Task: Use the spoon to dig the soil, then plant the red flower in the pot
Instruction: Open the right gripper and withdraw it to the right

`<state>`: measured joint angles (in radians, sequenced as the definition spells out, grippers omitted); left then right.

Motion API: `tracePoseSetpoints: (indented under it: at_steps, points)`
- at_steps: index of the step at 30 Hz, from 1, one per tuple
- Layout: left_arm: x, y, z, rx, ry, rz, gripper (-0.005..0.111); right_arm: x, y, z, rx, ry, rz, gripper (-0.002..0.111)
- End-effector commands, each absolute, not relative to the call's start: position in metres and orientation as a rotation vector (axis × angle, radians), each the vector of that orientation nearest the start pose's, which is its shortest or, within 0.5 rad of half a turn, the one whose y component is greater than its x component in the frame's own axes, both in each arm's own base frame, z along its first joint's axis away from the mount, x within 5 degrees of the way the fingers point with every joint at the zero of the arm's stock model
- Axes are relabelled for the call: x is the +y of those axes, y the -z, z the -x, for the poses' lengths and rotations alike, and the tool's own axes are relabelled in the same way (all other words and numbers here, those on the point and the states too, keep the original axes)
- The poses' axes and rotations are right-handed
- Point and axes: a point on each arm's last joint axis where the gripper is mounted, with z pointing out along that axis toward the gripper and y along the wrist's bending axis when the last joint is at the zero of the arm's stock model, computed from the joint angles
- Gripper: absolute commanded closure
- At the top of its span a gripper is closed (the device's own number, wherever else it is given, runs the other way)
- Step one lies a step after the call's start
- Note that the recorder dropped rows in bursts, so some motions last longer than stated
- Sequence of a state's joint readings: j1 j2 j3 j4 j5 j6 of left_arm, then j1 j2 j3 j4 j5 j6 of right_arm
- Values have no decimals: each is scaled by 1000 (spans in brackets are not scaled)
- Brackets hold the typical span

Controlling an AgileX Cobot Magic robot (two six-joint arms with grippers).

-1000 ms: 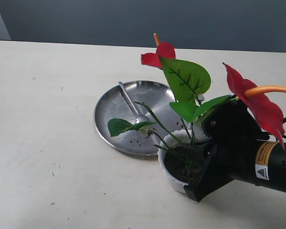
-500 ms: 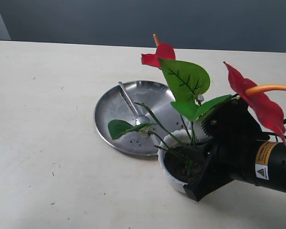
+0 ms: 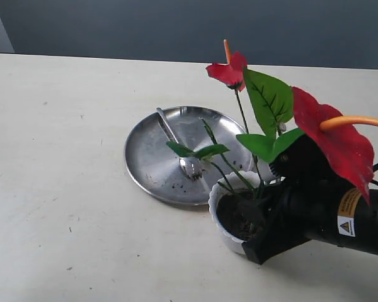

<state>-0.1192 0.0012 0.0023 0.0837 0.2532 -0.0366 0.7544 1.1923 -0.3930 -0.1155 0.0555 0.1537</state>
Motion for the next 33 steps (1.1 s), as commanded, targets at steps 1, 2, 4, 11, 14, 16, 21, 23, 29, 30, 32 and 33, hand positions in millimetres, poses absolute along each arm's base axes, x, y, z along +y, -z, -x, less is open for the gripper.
tracePoseSetpoints:
  at_steps: [1,2,4,11,14,16,21,23,29,30,32,33]
  points:
    - [-5,-192,-55,1718,46,-126,106,132,-181,-141,2331,-341,837,73]
    - [-5,-192,-55,1718,46,-126,106,131,-182,-141,2329,-342,836,73]
    - [-5,-192,-55,1718,46,-126,106,131,-186,-140,2307,-352,828,73]
    - [-5,-192,-55,1718,46,-126,106,127,-203,-136,2218,-393,796,73]
    - [-5,-192,-55,1718,46,-126,106,126,-205,-135,2206,-398,791,73]
    - [-5,-192,-55,1718,46,-126,106,126,-205,-135,2212,-395,793,73]
    - [-5,-192,-55,1718,46,-126,106,125,-206,-134,2230,-414,762,73]
    - [-5,-192,-55,1718,46,-126,106,120,-212,-128,2241,-425,740,75]
    - [-5,-192,-55,1718,46,-126,106,94,-238,-99,2215,-486,677,85]
    - [-5,-192,-55,1718,46,-126,106,92,-241,-97,2201,-490,675,85]
    - [-5,-192,-55,1718,46,-126,106,89,-242,-93,2198,-494,673,85]
    - [-5,-192,-55,1718,46,-126,106,88,-242,-93,2204,-491,675,85]
